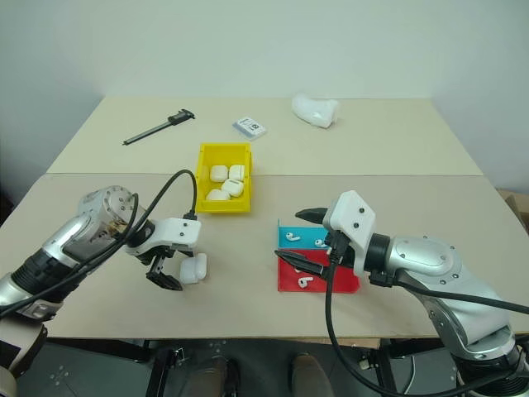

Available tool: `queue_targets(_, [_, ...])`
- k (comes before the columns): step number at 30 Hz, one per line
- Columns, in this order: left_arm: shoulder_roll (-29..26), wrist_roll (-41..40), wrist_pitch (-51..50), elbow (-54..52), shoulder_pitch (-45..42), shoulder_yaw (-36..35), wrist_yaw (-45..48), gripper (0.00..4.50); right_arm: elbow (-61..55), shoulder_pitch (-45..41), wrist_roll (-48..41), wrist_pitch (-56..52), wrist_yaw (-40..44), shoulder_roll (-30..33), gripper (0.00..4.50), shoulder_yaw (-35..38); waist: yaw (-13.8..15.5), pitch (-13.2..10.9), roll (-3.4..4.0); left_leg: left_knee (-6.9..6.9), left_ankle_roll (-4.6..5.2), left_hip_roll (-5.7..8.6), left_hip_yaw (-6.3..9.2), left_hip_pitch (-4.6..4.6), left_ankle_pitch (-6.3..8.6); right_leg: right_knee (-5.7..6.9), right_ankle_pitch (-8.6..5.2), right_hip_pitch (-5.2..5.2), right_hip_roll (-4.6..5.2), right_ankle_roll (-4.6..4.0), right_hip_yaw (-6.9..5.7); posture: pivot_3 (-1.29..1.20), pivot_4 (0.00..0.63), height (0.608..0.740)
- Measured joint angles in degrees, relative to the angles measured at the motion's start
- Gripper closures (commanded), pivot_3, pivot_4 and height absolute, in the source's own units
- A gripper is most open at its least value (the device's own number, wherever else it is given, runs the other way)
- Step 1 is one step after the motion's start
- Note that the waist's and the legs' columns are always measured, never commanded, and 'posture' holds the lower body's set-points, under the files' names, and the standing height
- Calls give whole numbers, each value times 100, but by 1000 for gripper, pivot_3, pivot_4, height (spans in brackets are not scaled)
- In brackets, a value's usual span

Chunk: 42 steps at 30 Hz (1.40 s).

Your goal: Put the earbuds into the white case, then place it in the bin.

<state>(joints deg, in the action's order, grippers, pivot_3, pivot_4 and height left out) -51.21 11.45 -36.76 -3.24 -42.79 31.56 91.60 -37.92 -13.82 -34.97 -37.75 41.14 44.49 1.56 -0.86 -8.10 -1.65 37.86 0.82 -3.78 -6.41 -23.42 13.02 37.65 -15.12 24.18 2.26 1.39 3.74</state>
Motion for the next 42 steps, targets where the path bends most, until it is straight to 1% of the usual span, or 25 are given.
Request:
queue_targets(4, [-2, 37, -411, -211, 16, 49, -72, 29, -11, 74, 3, 0, -6, -8, 0, -41, -4, 0, 0, 0, 0, 0, 6, 1, 0, 1, 0, 0, 0, 0, 2, 0, 150, 740])
queue_targets(10, [-4, 71, -724, -449, 87, 78, -288, 29, -11, 74, 6, 0, -2, -14, 0, -53, 9, 0, 0, 0, 0, 1, 9, 6, 0, 3, 0, -3, 0, 0, 3, 0, 150, 740])
queue_targets(13, [14, 72, -845, -512, 102, 90, -410, 552, -11, 74, 6, 0, 6, -14, 0, -52, 17, 0, 0, 0, 0, 1, 10, 5, 0, 3, 0, -3, 1, 0, 3, 0, 150, 740])
queue_targets(16, [13, 71, -940, -580, 134, 92, -545, 1496, -11, 77, 6, 0, 19, -14, 0, -52, 9, 0, 0, 0, 1, 1, 11, 5, 0, 2, 0, -2, 1, 0, 4, 0, 150, 740])
queue_targets(17, [13, 66, -986, -616, 144, 89, -571, 1747, -11, 85, 6, 0, 27, -13, 0, -52, 6, 0, 0, 0, 1, 1, 11, 5, 1, 2, 0, -2, 1, 0, 5, 0, 150, 740])
queue_targets(21, [6, -49, -1096, -728, 337, -116, -816, 1767, -11, 104, 7, 1, 73, -13, 0, -51, 13, 0, 0, 0, 1, 1, 12, 7, 1, 3, 0, -3, 1, 0, 5, 0, 150, 740])
queue_targets(24, [92, -332, -795, -712, 749, -673, -1236, 1767, -8, 146, 5, 2, 134, 11, 0, -37, 17, 0, 0, 0, 1, 1, 13, 8, 0, 6, 0, -3, 3, 0, 4, 0, 150, 740])
queue_targets(26, [244, -632, -428, -610, 1009, -1157, -1563, 1767, -5, 171, -1, 2, 173, 70, 0, 23, 19, 0, -1, 3, 1, 0, 14, 5, 0, 8, 0, -2, 4, -1, 2, 0, 150, 740])
queue_targets(28, [559, -1156, 117, -358, 1218, -1967, -1841, 1767, 17, 181, -14, 2, 252, 169, 0, 149, 21, -1, -1, 3, 1, 1, 14, 1, 0, 6, 1, 0, 8, -1, 0, 0, 150, 740])
queue_targets(31, [1163, -2140, 569, -221, 1180, -3330, -2217, 1767, 83, 162, -20, -4, 426, 479, 0, 344, 36, -1, -2, 5, 2, 3, 15, -4, 1, 2, 1, -2, 14, -1, -7, 0, 150, 740])
queue_targets(33, [1454, -2779, 579, -248, 1033, -3927, -2396, 1767, 188, 43, -20, -110, 569, 759, 0, 381, 30, -1, -1, 6, 2, 6, 13, -2, 1, 3, 1, -3, 16, 0, -4, 0, 150, 740])
queue_targets(36, [1801, -3644, 495, -356, 828, -4389, -2475, 1767, 418, -348, -21, -301, 931, 1174, 0, 294, 17, 0, 1, 6, 2, 5, 12, 4, 1, 6, 1, -5, 15, 0, -2, 0, 150, 740])
queue_targets(38, [2048, -4195, 401, -534, 754, -4448, -2463, 1767, 541, -676, 43, -400, 1209, 1516, 0, 73, 11, 1, 1, 5, 2, 2, 13, 8, 1, 4, 1, -10, 11, 0, -4, 0, 150, 740])
queue_targets(39, [2185, -4451, 411, -634, 781, -4455, -2429, 1767, 601, -898, 156, -450, 1368, 1693, 185, -190, -6, 2, 3, 4, 2, 3, 12, 9, 1, 5, 1, -7, 11, 0, 1, 0, 150, 740])
queue_targets(41, [2473, -4758, 575, -863, 949, -4397, -2349, 1767, 659, -1186, 400, -555, 1563, 1837, 607, -662, -24, 3, 5, 3, 2, 1, 11, 11, 1, 4, 1, -8, 9, 0, 4, 0, 150, 740])
queue_targets(42, [2666, -4838, 710, -973, 1110, -4319, -2331, 1767, 666, -1339, 570, -589, 1661, 1892, 935, -981, -30, 4, 8, 4, 2, 2, 10, 11, 1, 3, 1, -7, 9, 0, 8, 0, 150, 740])
